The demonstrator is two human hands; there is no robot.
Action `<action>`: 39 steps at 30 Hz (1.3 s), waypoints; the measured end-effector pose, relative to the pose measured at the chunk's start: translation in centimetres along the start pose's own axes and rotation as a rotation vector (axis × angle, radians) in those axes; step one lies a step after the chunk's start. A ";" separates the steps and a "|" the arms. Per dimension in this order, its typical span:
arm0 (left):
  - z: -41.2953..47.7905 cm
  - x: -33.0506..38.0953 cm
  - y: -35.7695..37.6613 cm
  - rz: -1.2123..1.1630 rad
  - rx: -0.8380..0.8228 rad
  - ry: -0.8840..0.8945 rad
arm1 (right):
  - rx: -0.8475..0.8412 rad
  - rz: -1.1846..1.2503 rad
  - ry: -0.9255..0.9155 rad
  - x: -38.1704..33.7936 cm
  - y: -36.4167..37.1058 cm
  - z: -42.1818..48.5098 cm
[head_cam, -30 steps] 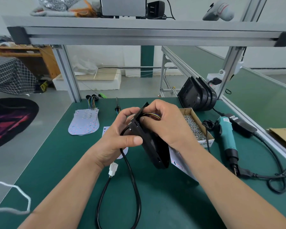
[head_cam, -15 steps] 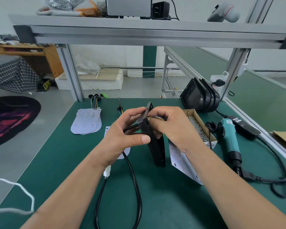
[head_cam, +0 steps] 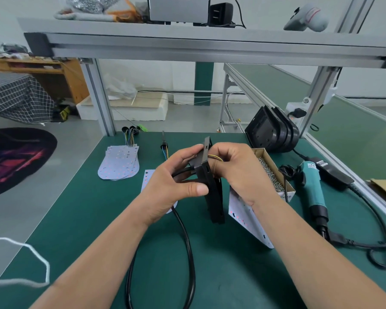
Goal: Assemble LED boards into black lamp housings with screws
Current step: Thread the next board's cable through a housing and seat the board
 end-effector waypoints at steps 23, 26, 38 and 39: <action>0.0 -1.5 0.5 -0.055 0.057 -0.040 | -0.090 -0.192 0.049 1.3 -0.2 -0.3; 0.2 -1.4 0.7 -0.054 0.059 -0.039 | -0.135 -0.219 0.045 1.0 -0.4 -0.6; -0.2 -0.6 0.5 0.085 0.131 -0.029 | -0.158 -0.168 0.093 2.3 -0.7 -1.5; -0.2 -0.5 0.5 0.080 0.137 -0.025 | -0.153 -0.157 0.095 2.3 -0.7 -1.4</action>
Point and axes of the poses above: each hand's wrist, its own z-axis towards the middle knuckle, its own y-axis out of the palm, x = y × z, the point moved 3 cm from there along z, towards the middle knuckle, and after that the axes turned 8 degrees about -z, right-handed, at the moved point
